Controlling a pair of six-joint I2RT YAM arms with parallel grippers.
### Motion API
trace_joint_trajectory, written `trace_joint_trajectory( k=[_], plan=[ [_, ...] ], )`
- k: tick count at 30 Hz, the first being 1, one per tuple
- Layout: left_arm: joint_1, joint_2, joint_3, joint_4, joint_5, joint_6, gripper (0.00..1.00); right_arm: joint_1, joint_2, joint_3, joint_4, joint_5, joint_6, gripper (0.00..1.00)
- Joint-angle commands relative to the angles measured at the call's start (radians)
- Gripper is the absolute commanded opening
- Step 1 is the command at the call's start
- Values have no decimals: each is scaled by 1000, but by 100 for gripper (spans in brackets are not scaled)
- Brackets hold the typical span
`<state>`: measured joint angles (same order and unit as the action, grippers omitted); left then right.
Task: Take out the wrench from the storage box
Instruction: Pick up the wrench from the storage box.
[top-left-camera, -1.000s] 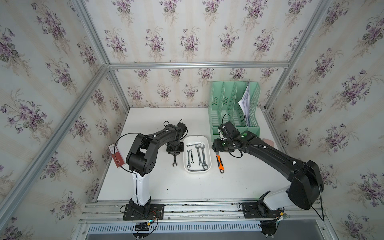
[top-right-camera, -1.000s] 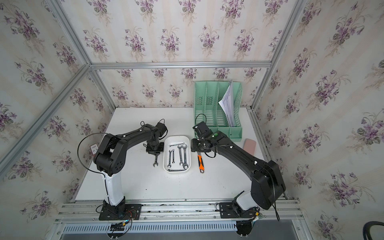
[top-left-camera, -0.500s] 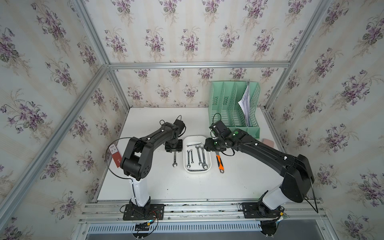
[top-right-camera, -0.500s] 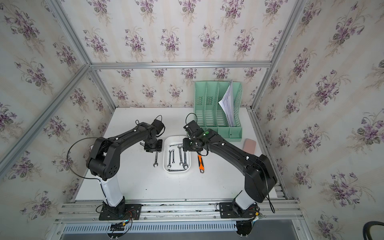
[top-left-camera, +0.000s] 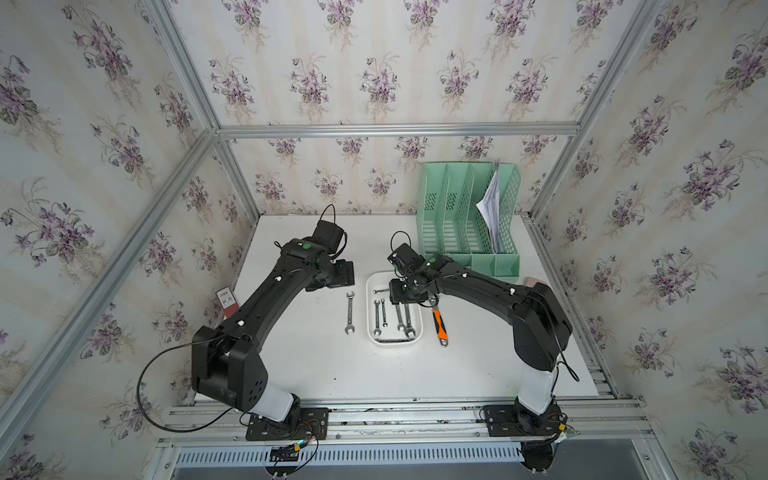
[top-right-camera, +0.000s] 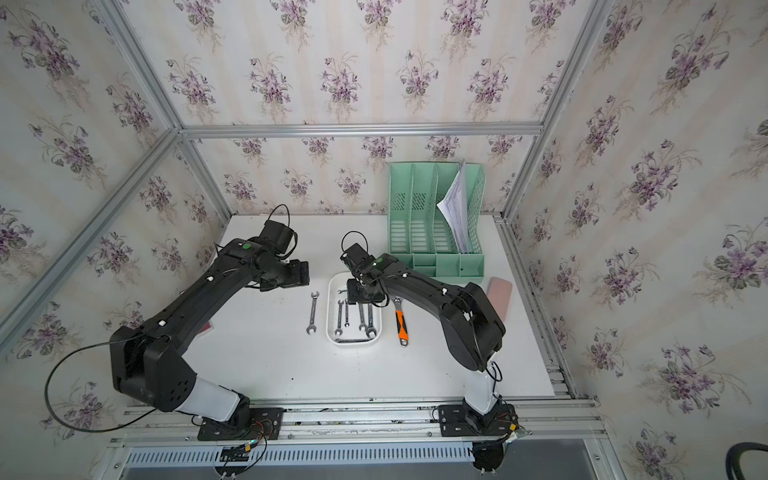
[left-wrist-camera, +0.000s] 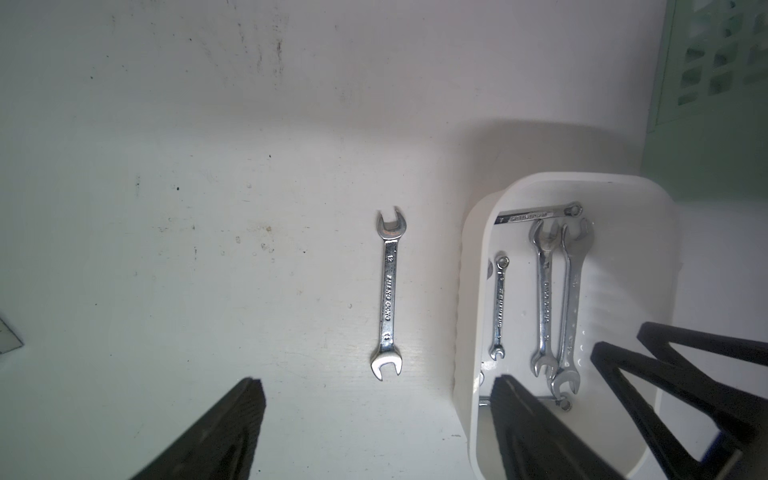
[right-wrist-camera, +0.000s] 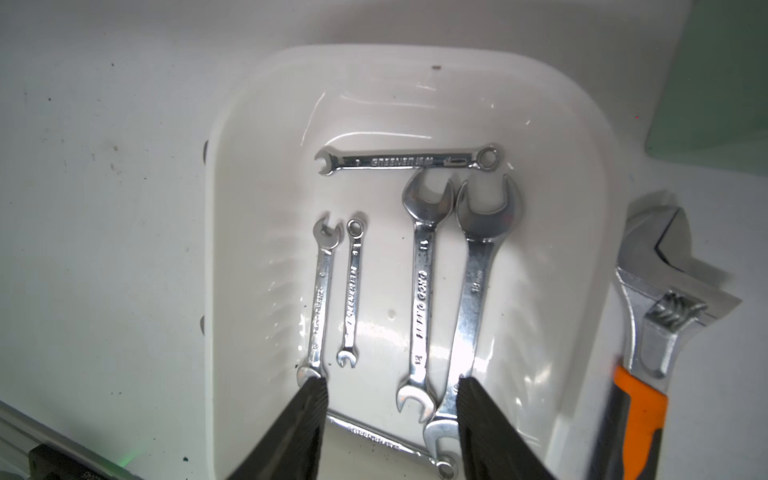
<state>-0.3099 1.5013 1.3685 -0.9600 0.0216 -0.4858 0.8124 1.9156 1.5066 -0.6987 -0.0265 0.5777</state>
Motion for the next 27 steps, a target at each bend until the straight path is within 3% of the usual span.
trace_joint_trajectory(
  k=[1,27],
  plan=[
    [15,-29,-3,-12,-5,28,94,2,37,18,-21,27,-8,56],
    [54,-52,-55,29,46,44,96,6,256,148,-152,53,-40,37]
  ],
)
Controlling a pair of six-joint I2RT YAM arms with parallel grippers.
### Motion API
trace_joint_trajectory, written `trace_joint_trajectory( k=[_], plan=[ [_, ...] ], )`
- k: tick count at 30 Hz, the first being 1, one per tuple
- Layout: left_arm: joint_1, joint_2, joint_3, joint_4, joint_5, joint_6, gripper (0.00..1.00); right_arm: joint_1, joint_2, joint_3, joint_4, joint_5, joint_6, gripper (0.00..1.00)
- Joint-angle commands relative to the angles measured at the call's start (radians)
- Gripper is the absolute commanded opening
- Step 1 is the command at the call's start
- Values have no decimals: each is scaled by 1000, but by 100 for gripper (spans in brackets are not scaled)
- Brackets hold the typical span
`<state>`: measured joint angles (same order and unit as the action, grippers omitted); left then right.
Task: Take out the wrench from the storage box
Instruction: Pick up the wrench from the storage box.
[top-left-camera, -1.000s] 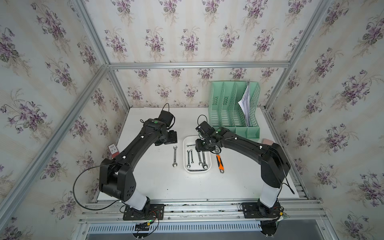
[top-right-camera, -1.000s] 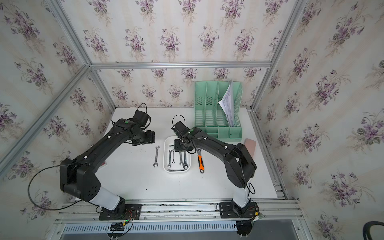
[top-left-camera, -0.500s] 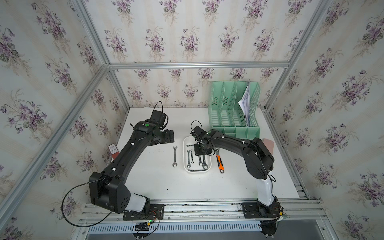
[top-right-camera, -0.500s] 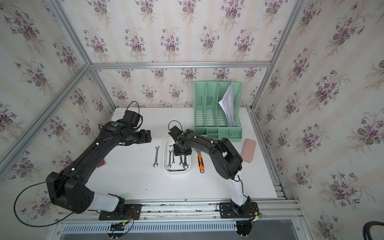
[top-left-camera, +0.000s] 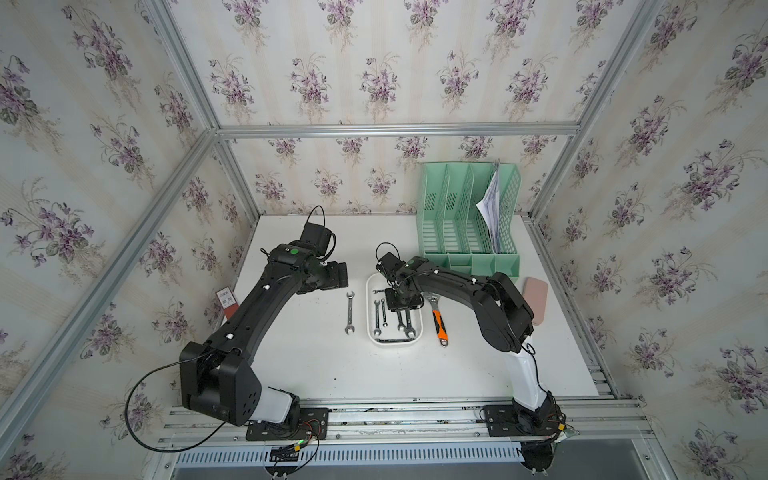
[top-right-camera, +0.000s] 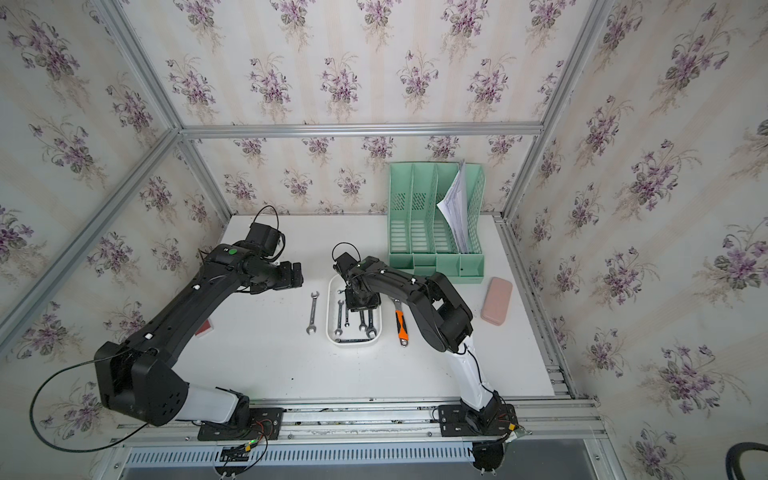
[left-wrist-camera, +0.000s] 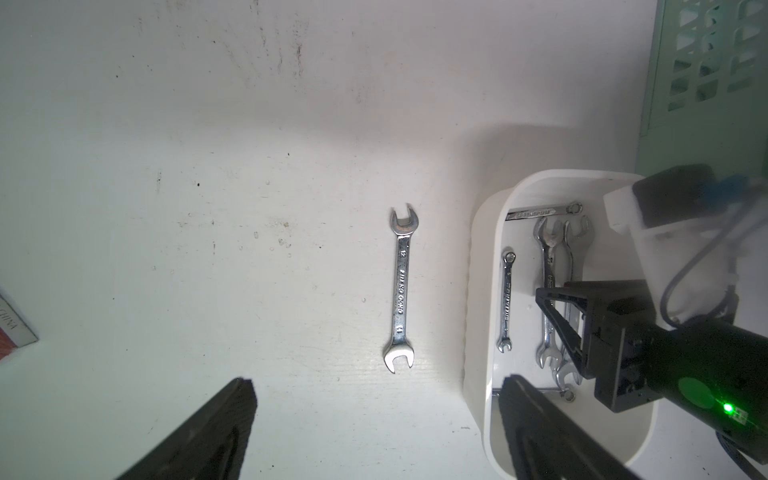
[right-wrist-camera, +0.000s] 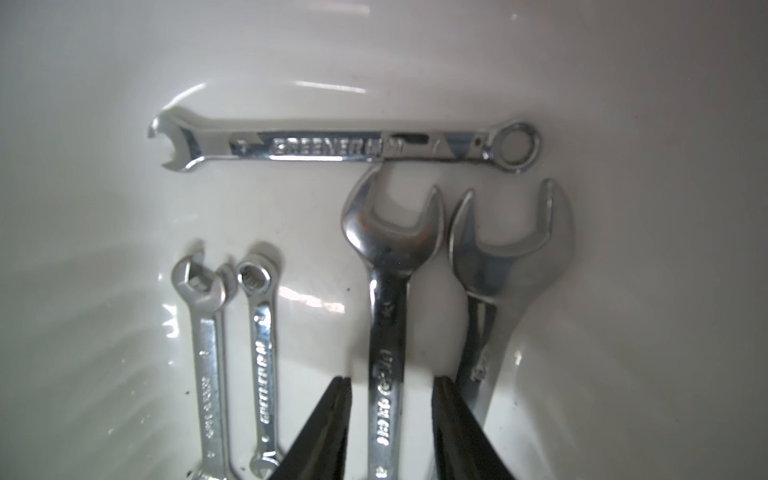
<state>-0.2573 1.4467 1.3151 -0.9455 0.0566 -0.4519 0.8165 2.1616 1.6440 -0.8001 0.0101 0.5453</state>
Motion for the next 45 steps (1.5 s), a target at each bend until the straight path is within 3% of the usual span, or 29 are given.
trace_joint_trajectory(
  k=[1,15,25,45],
  plan=[
    [3,4,-2,15,10,10,96,2,15,13,-53,12,-8,36],
    [7,-13,9,2,-9,15,96,3,122,135,-202,-47,-10,22],
    [12,-20,20,-8,-13,19,96,3,135,159,-209,-60,-20,4],
    [15,-25,19,-14,-13,18,96,3,55,282,-288,-8,-50,0]
  ],
)
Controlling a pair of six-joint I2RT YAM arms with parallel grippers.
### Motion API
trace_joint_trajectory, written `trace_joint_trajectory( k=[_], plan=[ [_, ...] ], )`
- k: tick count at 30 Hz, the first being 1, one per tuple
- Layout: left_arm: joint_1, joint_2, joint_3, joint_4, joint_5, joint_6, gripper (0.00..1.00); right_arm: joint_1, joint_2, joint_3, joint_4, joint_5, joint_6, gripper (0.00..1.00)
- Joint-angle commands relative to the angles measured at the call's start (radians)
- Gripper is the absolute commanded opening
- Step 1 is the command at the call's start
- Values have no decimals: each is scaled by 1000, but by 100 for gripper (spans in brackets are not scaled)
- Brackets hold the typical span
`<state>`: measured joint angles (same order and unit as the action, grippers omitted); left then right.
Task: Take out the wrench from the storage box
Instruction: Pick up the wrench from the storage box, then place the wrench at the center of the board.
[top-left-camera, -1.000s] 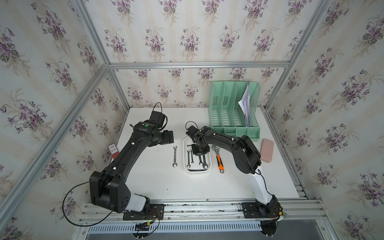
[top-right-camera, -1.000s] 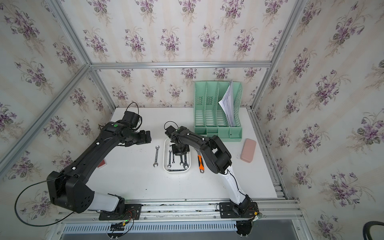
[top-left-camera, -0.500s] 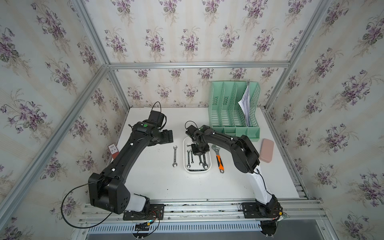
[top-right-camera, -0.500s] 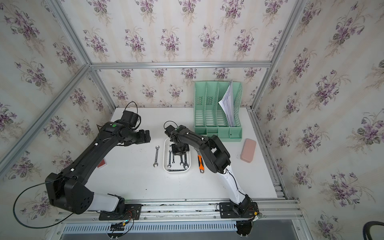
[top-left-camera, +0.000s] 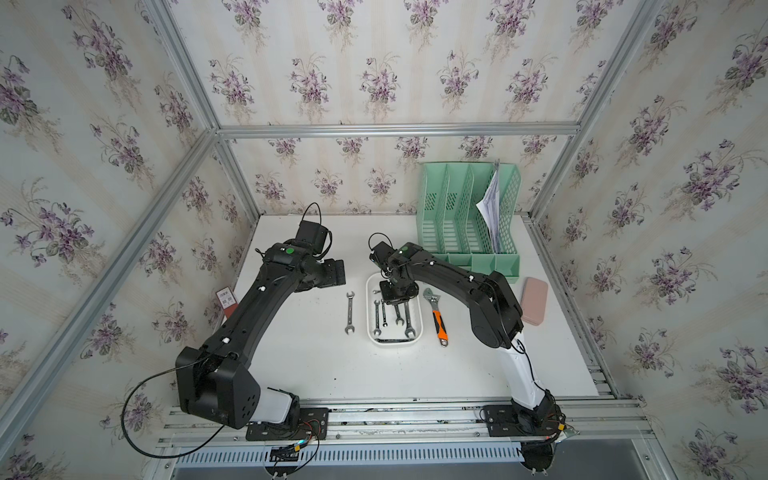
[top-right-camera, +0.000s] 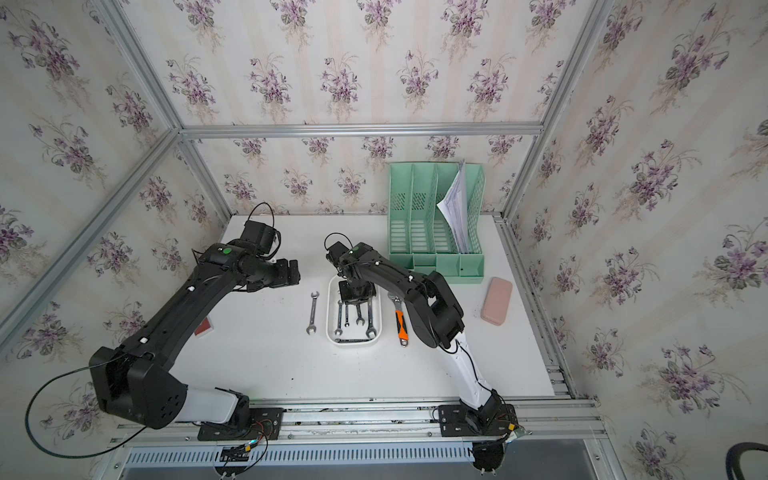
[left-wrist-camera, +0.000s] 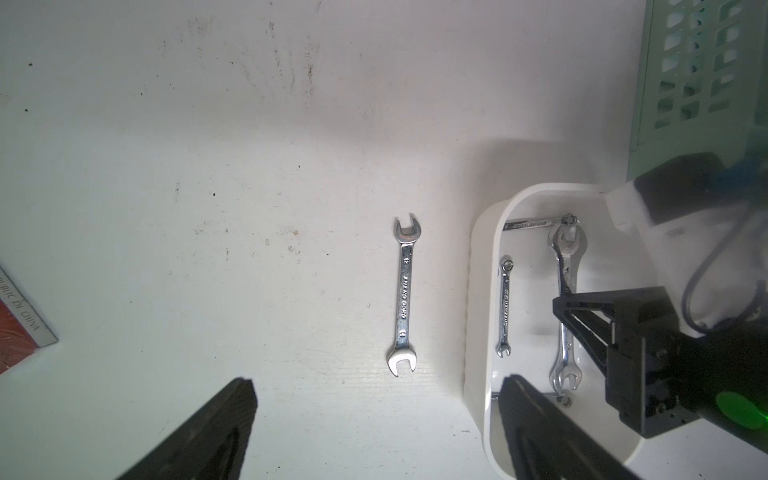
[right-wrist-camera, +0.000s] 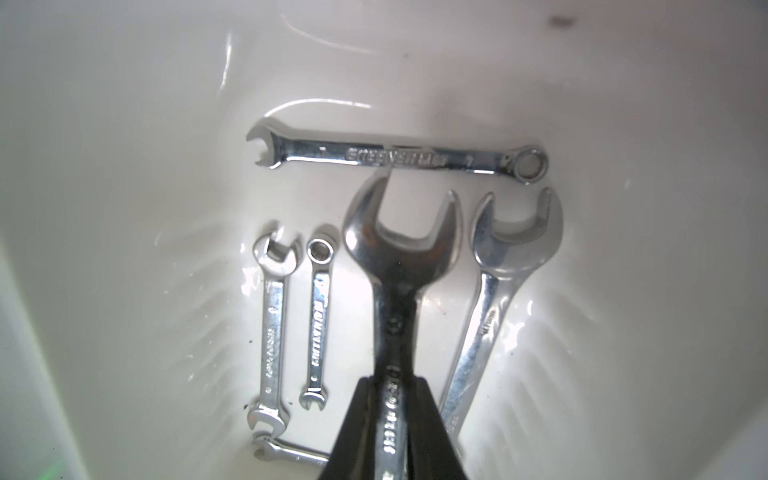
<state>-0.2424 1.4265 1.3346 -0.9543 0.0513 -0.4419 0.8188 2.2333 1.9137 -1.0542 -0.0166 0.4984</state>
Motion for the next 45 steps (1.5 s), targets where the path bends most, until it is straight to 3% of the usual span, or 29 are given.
trace_joint_trajectory(
  k=[1,14,30,37,45],
  plan=[
    [2,-3,0,-5,-7,8,96,0,-20,16,-39,22,-4,0],
    [0,-6,9,-13,-4,4,96,-37,-183,-25,-63,70,-37,0],
    [2,11,39,-31,18,-13,96,-239,-482,-584,165,76,-140,0],
    [-2,26,40,-30,37,-26,96,-308,-497,-754,273,54,-182,0],
    [-20,45,62,-50,35,-33,96,-311,-457,-807,330,49,-189,0]
  ],
)
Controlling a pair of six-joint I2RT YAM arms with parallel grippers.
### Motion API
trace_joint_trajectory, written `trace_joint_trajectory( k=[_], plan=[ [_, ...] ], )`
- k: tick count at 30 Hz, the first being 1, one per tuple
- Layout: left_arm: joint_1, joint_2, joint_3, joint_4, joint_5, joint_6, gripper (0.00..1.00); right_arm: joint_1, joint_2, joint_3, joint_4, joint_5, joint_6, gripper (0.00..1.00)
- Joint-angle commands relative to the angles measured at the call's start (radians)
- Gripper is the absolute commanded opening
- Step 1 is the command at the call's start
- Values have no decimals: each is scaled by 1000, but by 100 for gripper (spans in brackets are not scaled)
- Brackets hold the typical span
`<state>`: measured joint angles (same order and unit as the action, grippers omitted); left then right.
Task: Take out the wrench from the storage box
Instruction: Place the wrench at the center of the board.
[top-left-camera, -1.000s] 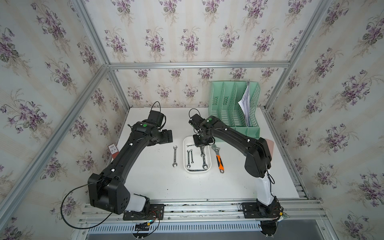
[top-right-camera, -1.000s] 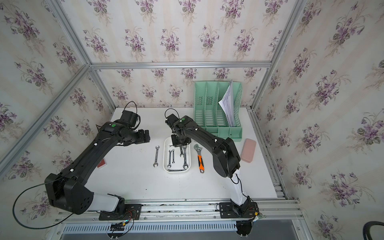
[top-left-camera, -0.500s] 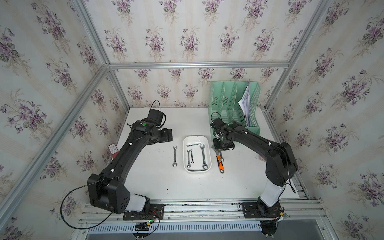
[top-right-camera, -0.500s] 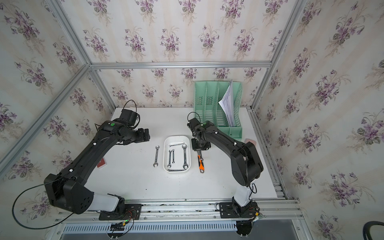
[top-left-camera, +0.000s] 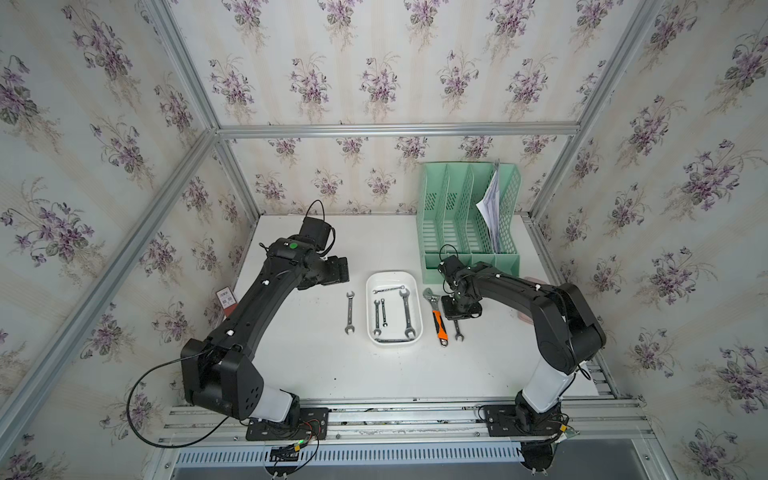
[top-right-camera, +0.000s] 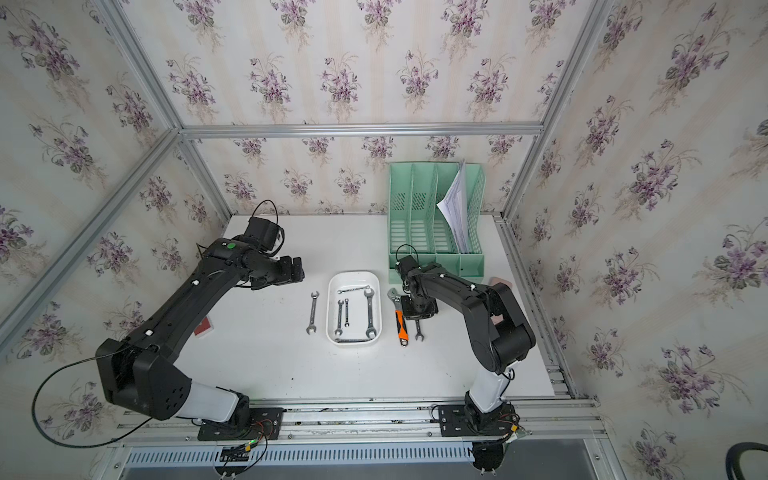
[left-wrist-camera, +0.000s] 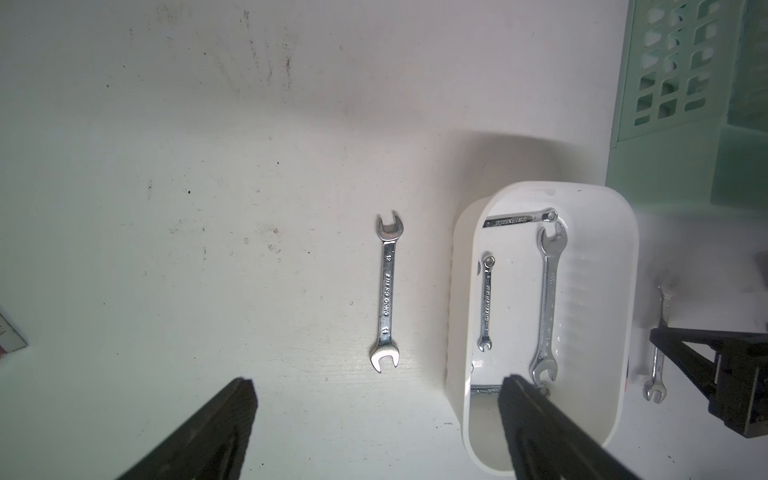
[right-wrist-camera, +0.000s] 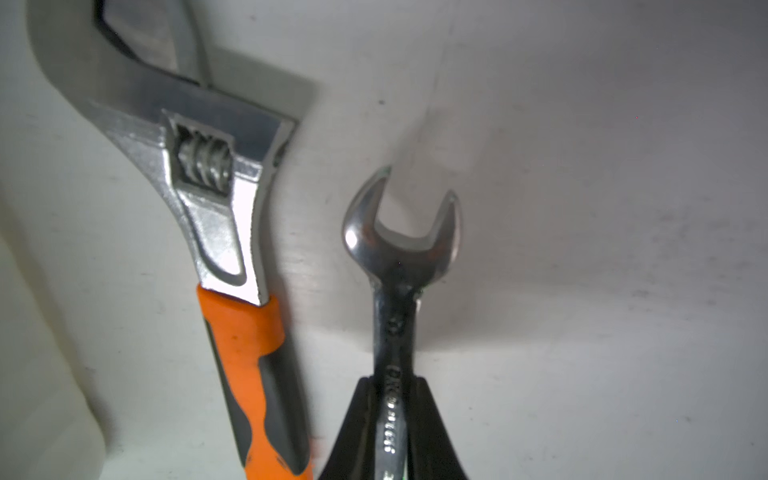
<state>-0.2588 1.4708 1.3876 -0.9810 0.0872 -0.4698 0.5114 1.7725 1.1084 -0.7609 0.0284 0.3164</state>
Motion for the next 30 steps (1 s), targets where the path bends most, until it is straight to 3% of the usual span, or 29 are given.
trace_joint_trajectory(
  k=[1,27,28,30],
  plan=[
    [-4,-1,11,-24,-3,-6,96,-4,5,-2,43,1,-4,0],
    [-24,-10,16,-35,-11,-20,96,-5,-2,-48,62,-22,45,0],
    [-25,-9,16,-33,-10,-20,96,-5,-5,-45,58,-22,46,2],
    [-29,-11,19,-31,-10,-24,96,-5,-11,-36,50,-22,48,23]
  ],
)
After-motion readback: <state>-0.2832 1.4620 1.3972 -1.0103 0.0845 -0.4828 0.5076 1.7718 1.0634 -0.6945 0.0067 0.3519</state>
